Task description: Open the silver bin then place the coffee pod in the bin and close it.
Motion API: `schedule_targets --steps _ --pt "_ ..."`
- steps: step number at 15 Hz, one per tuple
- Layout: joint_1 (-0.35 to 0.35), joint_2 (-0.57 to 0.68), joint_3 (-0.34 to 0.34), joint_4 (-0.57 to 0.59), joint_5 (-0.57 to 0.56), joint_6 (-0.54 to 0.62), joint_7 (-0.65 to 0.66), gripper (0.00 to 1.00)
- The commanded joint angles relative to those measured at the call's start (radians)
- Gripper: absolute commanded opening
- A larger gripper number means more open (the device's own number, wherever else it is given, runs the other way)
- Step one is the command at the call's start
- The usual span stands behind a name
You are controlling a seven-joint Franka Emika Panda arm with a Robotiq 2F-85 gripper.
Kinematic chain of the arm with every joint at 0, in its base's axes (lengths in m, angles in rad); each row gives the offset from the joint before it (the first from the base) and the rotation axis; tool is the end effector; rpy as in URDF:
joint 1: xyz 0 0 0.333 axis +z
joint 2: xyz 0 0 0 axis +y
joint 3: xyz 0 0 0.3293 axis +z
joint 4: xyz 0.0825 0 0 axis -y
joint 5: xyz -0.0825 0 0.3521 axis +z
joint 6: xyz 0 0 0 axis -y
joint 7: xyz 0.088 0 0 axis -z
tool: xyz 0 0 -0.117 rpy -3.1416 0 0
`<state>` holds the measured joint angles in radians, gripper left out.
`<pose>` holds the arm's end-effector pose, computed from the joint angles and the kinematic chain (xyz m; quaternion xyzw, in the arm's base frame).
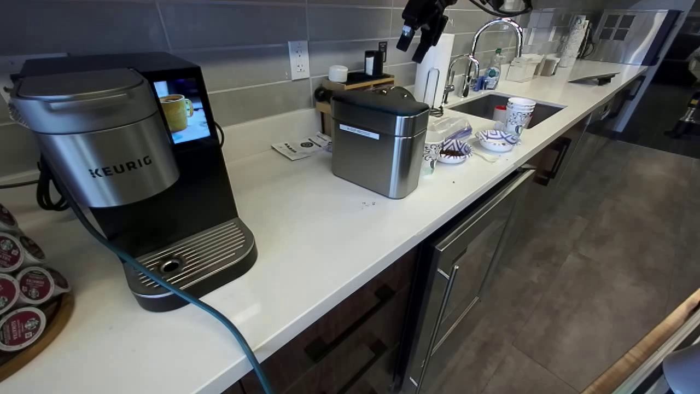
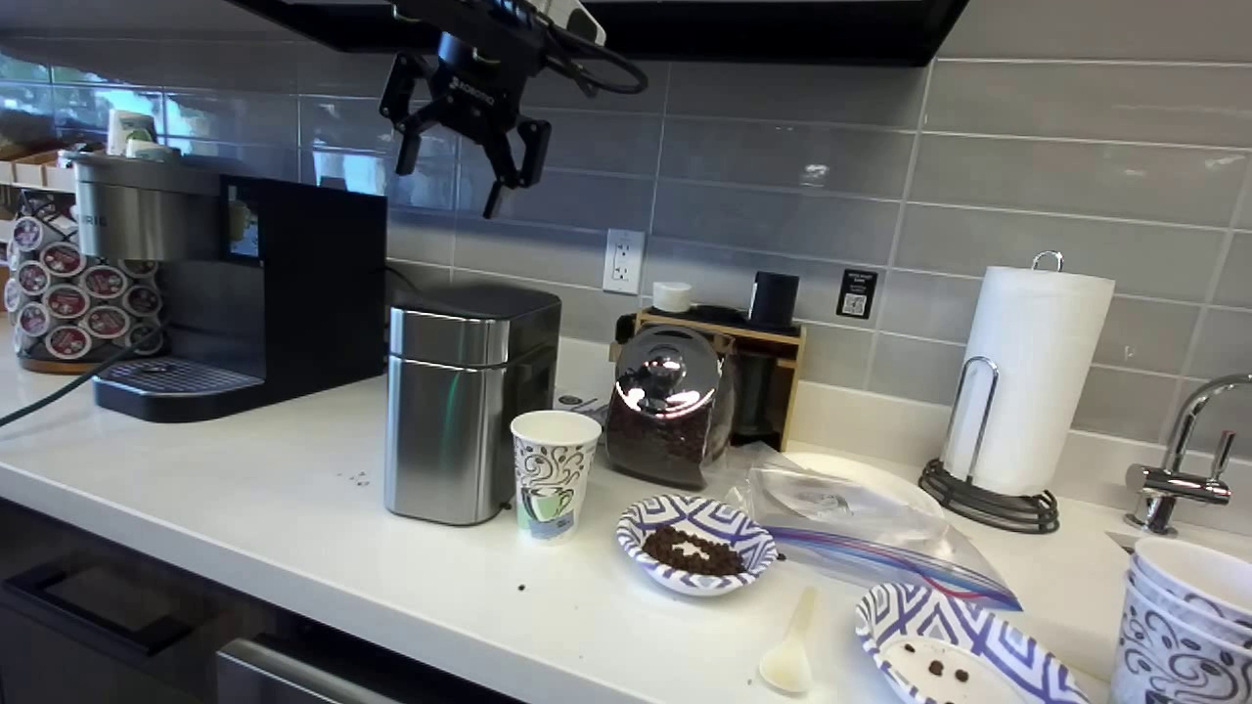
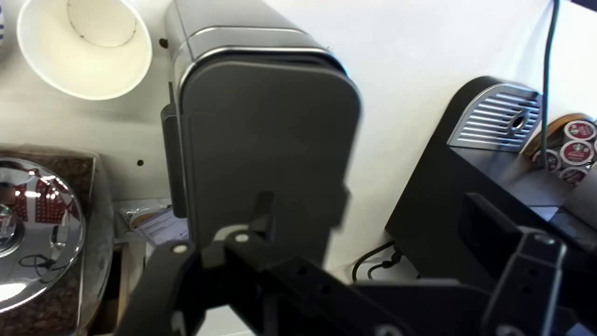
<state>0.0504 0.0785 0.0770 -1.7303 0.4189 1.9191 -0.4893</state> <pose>0.5630 0.1034 0.5524 -0.9483 -0.2387 -0.0893 0.1890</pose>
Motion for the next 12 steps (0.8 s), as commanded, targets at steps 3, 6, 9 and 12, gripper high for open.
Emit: schedule_targets --steps 3,6,9,12 --pt "0.032 -0.001 0.014 0.043 -0.146 -0.083 0.294 1.00" --pt "0.056 -0.022 0.025 0.026 -0.279 -0.050 0.470 1.00" --pt "0.071 -0.053 0.033 0.001 -0.380 -0.032 0.603 1.00" --pt "0.075 -0.086 0.037 -0.029 -0.417 0.010 0.626 1.00"
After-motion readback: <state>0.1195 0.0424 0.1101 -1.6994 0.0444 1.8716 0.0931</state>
